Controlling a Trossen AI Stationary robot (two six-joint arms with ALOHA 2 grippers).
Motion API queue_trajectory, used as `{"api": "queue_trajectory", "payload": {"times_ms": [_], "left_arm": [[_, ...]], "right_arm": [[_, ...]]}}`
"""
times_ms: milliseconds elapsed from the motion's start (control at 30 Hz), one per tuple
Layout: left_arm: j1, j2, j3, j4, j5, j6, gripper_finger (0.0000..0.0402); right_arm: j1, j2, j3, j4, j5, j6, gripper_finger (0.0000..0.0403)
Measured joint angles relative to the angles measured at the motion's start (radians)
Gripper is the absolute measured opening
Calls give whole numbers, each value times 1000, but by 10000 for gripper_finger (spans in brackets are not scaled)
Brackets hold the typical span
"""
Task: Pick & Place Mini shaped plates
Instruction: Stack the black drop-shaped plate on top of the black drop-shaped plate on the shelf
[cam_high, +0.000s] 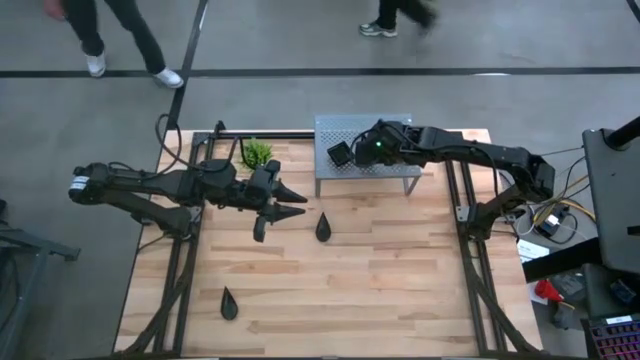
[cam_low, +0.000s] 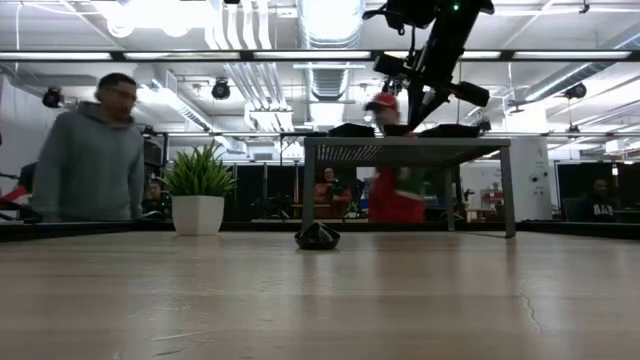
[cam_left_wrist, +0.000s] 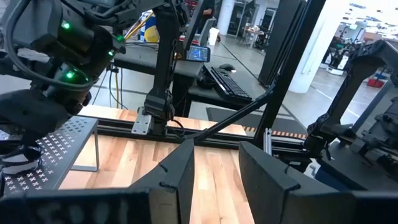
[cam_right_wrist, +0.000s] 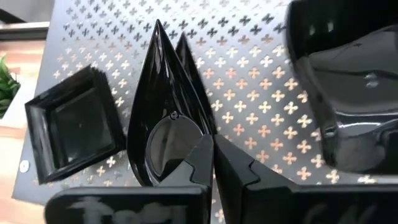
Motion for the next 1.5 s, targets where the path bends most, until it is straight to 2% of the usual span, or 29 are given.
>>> {"api": "queue_trajectory", "payload": {"times_ms": [800, 1133, 1500], "left_arm": [[0, 0, 0, 18, 0, -1, 120], [0, 0, 0, 24, 0, -5, 120], [0, 0, 0, 13, 1, -9, 120]], "right_arm": [[-17, 0, 0, 11, -5, -28, 9], [-17, 0, 0, 11, -5, -18, 57], [-4, -6, 15, 0, -54, -43, 63]]}}
